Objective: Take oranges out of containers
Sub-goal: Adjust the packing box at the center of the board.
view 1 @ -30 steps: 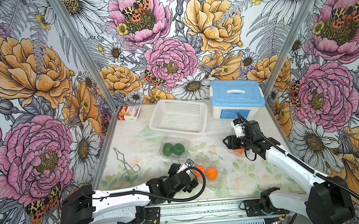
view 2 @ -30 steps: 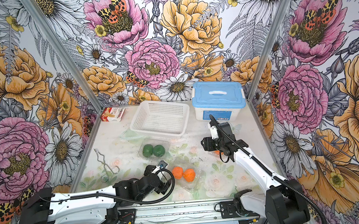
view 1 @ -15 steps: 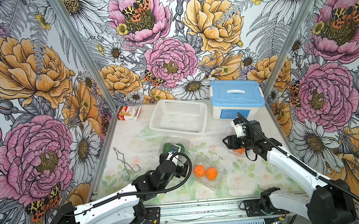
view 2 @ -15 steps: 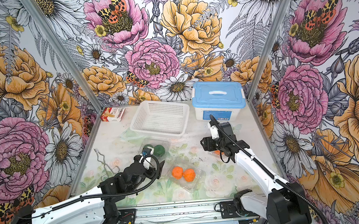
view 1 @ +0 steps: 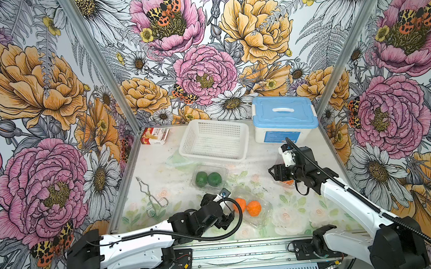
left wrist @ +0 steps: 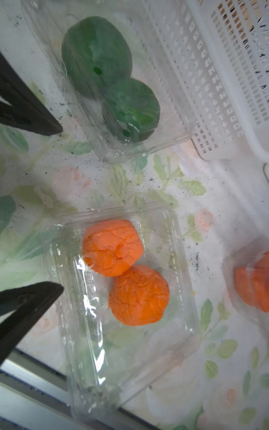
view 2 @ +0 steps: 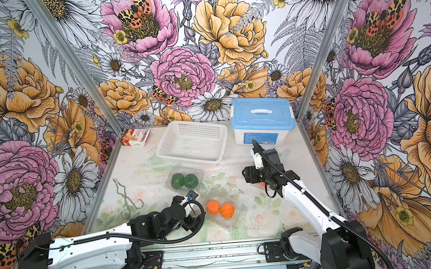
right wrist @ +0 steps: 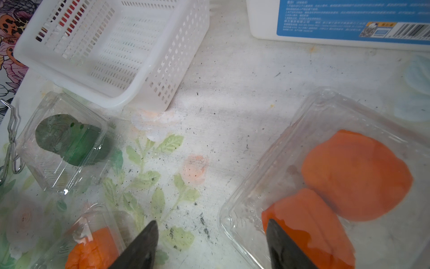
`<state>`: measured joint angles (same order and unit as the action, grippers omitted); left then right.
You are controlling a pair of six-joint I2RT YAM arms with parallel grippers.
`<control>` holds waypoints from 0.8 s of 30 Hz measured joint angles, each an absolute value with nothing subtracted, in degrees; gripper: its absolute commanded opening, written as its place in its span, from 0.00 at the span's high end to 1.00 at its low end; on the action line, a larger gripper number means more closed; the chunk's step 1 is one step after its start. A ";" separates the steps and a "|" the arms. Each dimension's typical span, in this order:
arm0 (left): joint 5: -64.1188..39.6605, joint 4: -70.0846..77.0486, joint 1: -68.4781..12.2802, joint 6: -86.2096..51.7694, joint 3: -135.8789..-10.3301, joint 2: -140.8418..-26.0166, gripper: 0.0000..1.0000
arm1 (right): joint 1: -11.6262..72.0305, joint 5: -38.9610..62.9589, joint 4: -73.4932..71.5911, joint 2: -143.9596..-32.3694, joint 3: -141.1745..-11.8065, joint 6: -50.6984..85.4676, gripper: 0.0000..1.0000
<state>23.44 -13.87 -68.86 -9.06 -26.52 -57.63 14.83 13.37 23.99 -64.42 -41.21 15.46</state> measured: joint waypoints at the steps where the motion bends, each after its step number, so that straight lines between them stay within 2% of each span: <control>1: 23.33 -13.91 -68.90 -9.06 -26.76 -59.31 0.01 | 14.83 13.34 23.90 -64.29 -40.97 15.46 0.27; 11: 23.00 -12.12 -66.57 -9.02 -31.59 -74.56 0.01 | 14.83 13.15 23.68 -64.18 -39.64 15.44 0.27; 24: 19.62 -5.74 -59.27 -7.53 -39.11 -82.65 0.01 | 14.81 12.23 23.33 -64.18 -39.00 15.66 0.27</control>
<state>19.62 -5.74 -59.27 -7.53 -39.11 -82.65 14.81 12.23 23.33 -64.18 -39.00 15.66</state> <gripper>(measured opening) 0.988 0.728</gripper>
